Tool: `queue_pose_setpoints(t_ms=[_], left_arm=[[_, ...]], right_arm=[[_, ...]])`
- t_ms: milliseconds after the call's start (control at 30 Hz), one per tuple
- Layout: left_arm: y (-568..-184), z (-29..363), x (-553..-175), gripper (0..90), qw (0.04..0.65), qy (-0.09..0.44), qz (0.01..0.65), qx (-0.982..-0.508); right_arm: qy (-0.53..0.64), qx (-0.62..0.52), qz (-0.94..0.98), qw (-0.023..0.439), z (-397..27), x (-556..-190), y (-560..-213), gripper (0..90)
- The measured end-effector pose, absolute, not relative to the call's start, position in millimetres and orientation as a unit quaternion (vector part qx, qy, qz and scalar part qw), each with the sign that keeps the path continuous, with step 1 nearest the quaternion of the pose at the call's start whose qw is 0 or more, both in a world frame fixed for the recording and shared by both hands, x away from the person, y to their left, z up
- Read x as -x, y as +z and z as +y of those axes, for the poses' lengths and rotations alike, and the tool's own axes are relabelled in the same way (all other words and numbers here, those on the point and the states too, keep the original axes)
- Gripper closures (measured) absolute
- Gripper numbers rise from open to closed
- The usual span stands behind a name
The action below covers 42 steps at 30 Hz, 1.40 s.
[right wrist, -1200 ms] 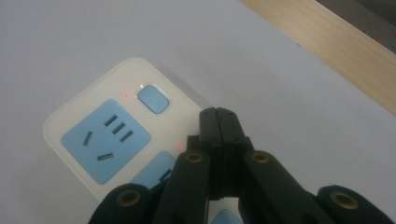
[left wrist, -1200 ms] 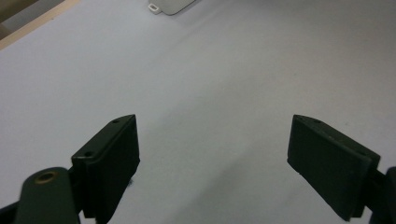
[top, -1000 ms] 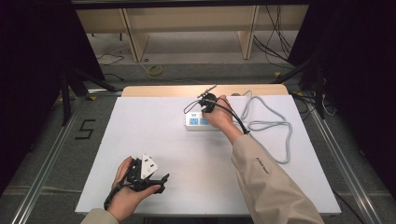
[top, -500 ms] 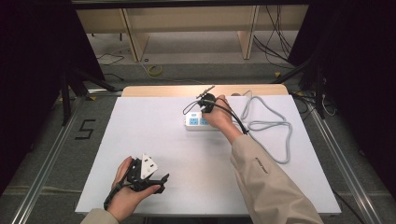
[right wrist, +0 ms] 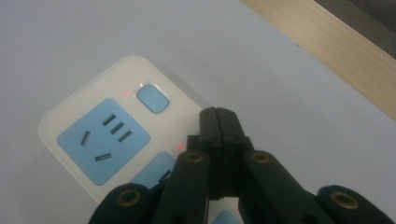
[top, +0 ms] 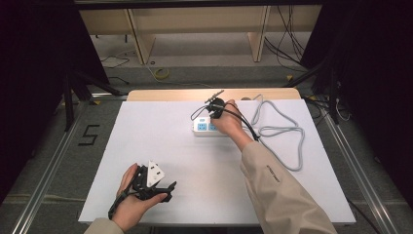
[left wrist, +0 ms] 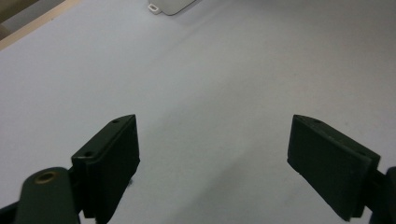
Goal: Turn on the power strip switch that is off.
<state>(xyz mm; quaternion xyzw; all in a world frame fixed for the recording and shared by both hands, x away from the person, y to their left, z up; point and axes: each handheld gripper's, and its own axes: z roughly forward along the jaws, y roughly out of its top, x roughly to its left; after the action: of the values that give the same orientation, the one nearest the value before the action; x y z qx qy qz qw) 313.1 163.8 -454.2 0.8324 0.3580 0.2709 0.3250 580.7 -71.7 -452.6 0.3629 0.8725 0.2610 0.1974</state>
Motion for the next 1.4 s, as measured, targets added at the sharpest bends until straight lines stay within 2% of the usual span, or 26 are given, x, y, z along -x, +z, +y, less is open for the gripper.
queue_pose_setpoints(t_ms=[1400], left_arm=[[-453.4, 163.5, -311.9, 16.4, 0.327, 0.273, 0.36, -0.83]], right_arm=[[0.286, -0.375, 0.858, 0.201, -76.8, -576.0, -454.8, 90.0]])
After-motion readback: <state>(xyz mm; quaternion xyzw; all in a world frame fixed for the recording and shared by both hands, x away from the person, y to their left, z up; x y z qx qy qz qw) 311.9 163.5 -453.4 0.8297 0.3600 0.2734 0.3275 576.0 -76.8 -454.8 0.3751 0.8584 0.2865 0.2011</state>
